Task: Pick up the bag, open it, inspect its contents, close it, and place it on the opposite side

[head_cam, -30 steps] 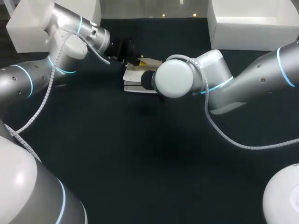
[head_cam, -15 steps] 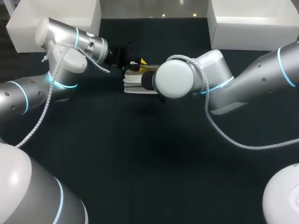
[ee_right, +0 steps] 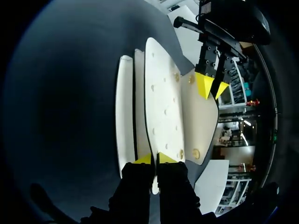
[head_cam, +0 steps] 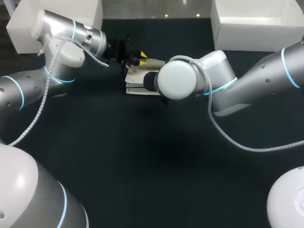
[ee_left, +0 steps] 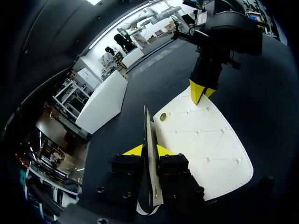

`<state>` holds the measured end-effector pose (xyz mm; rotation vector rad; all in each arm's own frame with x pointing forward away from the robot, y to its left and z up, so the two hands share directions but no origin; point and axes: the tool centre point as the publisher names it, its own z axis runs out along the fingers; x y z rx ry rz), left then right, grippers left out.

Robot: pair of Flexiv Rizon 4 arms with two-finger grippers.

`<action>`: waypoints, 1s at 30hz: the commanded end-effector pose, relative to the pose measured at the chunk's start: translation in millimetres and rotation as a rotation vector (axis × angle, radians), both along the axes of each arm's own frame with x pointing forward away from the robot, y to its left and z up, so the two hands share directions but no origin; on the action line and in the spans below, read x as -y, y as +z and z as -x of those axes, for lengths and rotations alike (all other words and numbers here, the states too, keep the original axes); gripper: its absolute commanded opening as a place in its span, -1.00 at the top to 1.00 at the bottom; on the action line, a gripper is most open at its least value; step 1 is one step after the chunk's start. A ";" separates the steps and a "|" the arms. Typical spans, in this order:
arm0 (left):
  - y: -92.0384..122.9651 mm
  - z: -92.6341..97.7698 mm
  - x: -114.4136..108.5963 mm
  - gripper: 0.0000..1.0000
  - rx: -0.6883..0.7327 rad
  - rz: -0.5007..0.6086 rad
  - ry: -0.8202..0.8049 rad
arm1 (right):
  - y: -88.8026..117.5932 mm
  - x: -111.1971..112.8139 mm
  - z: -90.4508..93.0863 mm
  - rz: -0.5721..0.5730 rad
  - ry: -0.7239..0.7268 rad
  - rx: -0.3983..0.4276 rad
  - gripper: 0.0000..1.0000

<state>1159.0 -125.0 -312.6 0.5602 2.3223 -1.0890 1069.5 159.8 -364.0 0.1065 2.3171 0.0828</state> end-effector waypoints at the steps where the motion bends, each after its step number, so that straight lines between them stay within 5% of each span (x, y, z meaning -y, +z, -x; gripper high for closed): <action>1: -10.6 6.8 -1.2 1.00 0.021 0.017 -0.026 | -1.7 -1.0 -0.8 -0.001 -0.002 0.004 1.00; 11: -33.2 36.0 -4.0 1.00 0.052 -0.003 -0.055 | -1.7 -1.0 -0.8 -0.001 -0.002 0.004 1.00; 23: -38.9 35.2 -6.3 1.00 0.047 -0.010 -0.036 | -1.7 -1.0 -0.8 -0.001 -0.002 0.004 1.00; 27: -35.5 31.1 -6.1 0.40 0.053 -0.004 -0.034 | -1.7 -1.0 -0.8 -0.001 -0.002 0.004 1.00; 30: -33.2 27.5 -3.9 0.45 0.059 -0.003 -0.033 | -1.7 -1.0 -0.8 -0.001 -0.002 0.004 1.00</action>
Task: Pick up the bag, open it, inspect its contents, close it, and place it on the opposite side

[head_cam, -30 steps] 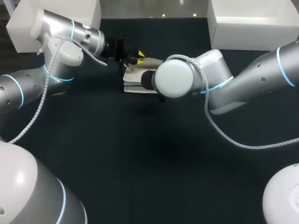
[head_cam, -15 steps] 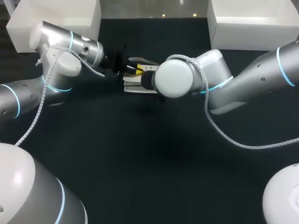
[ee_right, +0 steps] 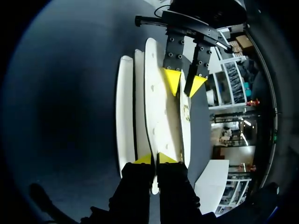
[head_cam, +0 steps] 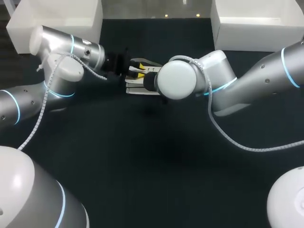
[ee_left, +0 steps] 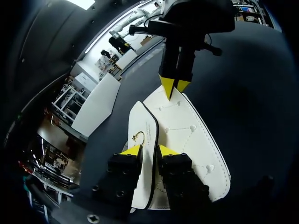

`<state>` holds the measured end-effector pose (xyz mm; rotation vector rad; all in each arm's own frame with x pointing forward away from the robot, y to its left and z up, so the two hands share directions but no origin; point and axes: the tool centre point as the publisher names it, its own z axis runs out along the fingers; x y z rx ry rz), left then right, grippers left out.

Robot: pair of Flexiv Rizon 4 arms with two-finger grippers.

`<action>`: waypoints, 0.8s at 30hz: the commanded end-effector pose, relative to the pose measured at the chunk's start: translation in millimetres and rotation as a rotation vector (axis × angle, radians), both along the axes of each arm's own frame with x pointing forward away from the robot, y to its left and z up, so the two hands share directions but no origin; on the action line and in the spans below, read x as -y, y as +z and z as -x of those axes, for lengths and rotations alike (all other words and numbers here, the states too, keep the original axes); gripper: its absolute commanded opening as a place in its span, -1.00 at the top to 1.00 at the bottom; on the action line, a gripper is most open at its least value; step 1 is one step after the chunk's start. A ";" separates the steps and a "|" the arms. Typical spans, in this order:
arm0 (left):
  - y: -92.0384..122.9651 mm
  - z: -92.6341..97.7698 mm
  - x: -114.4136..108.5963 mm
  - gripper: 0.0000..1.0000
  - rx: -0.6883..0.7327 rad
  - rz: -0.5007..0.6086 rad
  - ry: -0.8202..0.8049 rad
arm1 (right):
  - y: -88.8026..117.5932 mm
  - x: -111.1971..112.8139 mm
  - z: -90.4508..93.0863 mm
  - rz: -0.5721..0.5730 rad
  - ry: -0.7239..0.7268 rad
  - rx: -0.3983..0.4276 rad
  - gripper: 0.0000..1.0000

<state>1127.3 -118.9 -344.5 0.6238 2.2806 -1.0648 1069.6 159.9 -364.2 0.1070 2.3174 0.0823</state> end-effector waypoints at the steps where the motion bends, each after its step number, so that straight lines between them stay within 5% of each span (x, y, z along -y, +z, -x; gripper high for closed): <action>1: -1.2 -5.5 3.0 0.49 0.007 0.006 -0.002 | -1.6 -0.9 -0.7 -0.001 -0.001 0.004 1.00; 4: -1.3 -9.5 5.5 0.73 0.010 -0.001 -0.002 | -1.6 -0.9 -0.7 -0.001 -0.001 0.004 1.00; 5: -1.3 -10.3 6.0 1.00 0.011 -0.005 -0.003 | -1.6 -0.9 -0.7 -0.001 -0.001 0.004 1.00; 18: -6.3 -0.7 -15.2 1.00 0.019 -0.020 -0.058 | -1.6 -0.9 -0.7 -0.001 -0.001 0.004 1.00; 24: -7.0 -0.3 -4.7 1.00 0.019 -0.034 -0.055 | -1.6 -0.9 -0.7 -0.001 -0.001 0.004 1.00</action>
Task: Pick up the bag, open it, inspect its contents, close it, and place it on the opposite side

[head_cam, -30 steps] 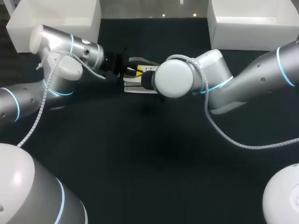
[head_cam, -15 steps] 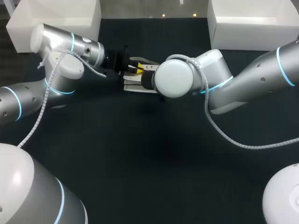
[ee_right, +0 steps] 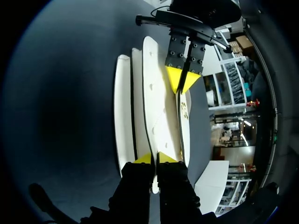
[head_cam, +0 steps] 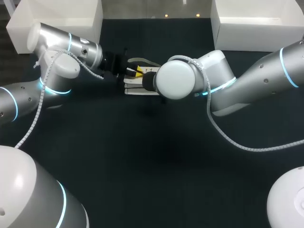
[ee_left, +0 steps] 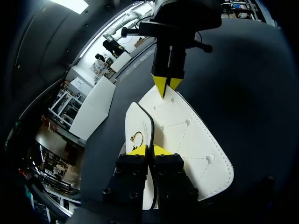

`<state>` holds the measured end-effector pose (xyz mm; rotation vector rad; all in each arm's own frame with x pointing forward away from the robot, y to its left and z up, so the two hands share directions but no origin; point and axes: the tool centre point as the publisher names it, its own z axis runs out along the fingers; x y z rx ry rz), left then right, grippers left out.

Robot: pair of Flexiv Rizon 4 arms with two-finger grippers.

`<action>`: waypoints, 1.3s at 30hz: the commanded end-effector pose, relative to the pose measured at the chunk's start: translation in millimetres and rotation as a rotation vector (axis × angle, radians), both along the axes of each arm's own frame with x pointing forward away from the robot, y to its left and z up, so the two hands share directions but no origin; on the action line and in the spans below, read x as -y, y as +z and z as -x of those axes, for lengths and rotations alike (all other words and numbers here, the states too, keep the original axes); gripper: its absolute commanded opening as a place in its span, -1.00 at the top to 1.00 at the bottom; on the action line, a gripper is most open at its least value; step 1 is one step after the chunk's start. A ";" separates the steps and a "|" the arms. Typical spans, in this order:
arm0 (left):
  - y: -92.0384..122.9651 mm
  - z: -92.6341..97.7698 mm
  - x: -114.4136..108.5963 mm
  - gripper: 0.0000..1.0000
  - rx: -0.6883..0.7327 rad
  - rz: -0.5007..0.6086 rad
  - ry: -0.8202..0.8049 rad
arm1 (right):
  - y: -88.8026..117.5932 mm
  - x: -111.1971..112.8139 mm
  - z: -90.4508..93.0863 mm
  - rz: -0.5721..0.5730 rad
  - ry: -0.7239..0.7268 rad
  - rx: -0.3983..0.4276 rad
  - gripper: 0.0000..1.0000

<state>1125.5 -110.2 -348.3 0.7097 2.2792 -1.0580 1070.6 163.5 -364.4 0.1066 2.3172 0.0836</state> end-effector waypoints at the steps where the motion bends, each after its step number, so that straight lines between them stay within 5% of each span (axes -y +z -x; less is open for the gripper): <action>1: -3.3 -2.9 7.5 1.00 0.006 -0.012 0.011 | -1.4 2.7 0.3 0.000 -0.002 0.004 1.00; 8: -10.0 -13.3 19.9 1.00 0.007 -0.039 0.088 | -1.4 2.7 0.3 0.000 -0.002 0.004 1.00; 19: -2.7 -16.0 3.4 1.00 0.000 -0.022 0.089 | -1.4 2.7 0.3 0.000 -0.002 0.004 1.00; 21: 0.6 -15.0 2.2 0.47 0.004 -0.016 0.085 | -1.4 2.7 0.3 0.000 -0.002 0.004 1.00; 24: 5.6 -12.9 2.6 0.31 0.005 0.002 0.068 | -1.4 2.7 0.3 0.000 -0.002 0.004 1.00; 33: 2.6 -10.7 17.4 0.50 0.005 -0.025 0.023 | -1.4 2.7 0.3 0.000 -0.002 0.004 1.00; 36: 0.0 -12.2 17.6 0.75 0.002 -0.036 0.027 | -1.4 2.7 0.3 0.000 -0.002 0.004 1.00; 37: -0.1 -12.7 16.0 1.00 0.001 -0.036 0.030 | -1.4 2.7 0.3 0.000 -0.002 0.004 1.00; 39: 1.4 -11.0 12.5 1.00 0.003 -0.034 0.032 | -1.4 2.7 0.3 0.000 -0.002 0.004 1.00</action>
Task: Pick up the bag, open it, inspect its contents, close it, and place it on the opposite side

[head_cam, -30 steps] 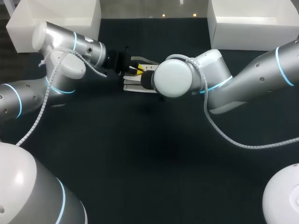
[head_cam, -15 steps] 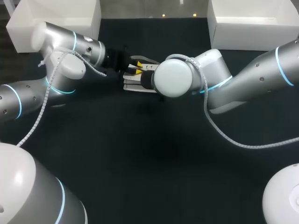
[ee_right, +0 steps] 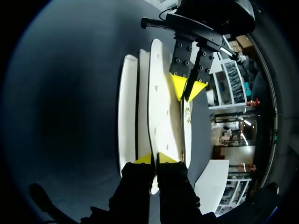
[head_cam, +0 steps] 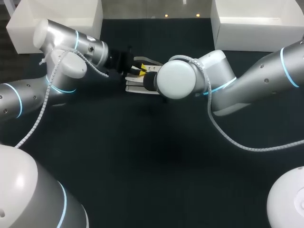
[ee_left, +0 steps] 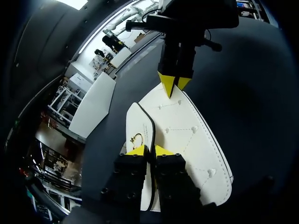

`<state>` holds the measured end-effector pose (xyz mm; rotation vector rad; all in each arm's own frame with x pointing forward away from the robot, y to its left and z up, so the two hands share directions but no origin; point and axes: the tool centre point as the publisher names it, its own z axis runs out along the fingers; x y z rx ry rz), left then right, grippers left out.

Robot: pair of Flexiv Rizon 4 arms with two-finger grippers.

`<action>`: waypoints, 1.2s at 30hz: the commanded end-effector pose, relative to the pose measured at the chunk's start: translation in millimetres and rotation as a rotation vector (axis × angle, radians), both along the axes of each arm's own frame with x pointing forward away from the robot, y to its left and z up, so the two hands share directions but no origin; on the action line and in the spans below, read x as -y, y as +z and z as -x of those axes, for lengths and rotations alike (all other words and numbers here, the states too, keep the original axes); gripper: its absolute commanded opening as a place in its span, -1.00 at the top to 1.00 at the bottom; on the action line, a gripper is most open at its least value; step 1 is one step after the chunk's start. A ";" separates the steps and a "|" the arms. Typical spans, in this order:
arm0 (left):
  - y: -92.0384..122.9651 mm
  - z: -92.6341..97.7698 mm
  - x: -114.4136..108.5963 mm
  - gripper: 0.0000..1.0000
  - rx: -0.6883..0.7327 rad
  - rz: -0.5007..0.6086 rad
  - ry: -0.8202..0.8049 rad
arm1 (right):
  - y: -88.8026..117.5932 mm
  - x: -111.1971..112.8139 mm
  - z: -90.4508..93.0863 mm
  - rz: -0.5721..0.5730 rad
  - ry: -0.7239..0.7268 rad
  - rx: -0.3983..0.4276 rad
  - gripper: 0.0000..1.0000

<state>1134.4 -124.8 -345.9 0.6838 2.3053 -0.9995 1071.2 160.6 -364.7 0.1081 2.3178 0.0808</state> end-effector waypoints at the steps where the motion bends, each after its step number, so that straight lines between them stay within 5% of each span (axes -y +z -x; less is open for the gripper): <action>1: -0.1 -0.4 -4.3 1.00 0.002 0.005 -0.003 | -1.1 -0.2 1.0 -0.002 0.000 0.004 1.00; 10: -1.2 9.8 -22.6 1.00 0.011 0.000 -0.029 | -1.1 -0.2 1.0 -0.002 0.000 0.004 1.00; 24: -7.3 3.4 0.5 1.00 0.009 -0.022 -0.034 | -1.1 -0.2 1.0 -0.002 0.000 0.004 1.00; 36: 3.6 6.8 -17.6 1.00 0.010 0.010 -0.057 | -1.1 -0.2 1.0 -0.002 0.000 0.004 1.00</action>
